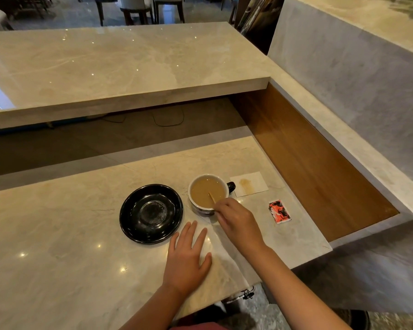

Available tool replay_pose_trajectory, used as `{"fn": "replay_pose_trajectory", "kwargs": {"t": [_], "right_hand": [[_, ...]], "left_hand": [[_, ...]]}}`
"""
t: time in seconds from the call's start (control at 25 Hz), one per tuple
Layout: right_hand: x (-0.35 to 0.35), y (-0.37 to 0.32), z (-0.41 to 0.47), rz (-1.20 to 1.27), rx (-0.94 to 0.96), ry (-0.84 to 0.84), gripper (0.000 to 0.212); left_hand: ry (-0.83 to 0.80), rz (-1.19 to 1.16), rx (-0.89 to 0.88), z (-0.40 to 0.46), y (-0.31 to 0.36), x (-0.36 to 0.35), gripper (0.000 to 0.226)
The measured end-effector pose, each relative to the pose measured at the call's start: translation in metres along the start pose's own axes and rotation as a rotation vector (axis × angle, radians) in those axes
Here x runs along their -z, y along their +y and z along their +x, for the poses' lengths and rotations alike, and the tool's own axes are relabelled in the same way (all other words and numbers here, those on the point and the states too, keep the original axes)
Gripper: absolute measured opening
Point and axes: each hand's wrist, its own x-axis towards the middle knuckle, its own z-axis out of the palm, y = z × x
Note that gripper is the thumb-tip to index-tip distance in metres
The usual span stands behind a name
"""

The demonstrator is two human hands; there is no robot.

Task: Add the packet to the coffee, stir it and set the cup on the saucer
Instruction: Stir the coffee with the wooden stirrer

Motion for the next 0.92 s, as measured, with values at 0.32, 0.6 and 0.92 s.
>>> {"fn": "replay_pose_trajectory", "kwargs": {"t": [0.32, 0.6, 0.92], "right_hand": [[0.004, 0.007, 0.032, 0.482, -0.432, 0.201, 0.018], [0.035, 0.035, 0.034, 0.043, -0.105, 0.092, 0.011], [0.032, 0.027, 0.022, 0.219, -0.265, -0.02, 0.013]], "left_hand": [[-0.023, 0.018, 0.016, 0.0, 0.0, 0.0, 0.056], [-0.038, 0.042, 0.027, 0.0, -0.001, -0.001, 0.056], [-0.027, 0.031, 0.028, 0.001, 0.001, 0.001, 0.055]]}}
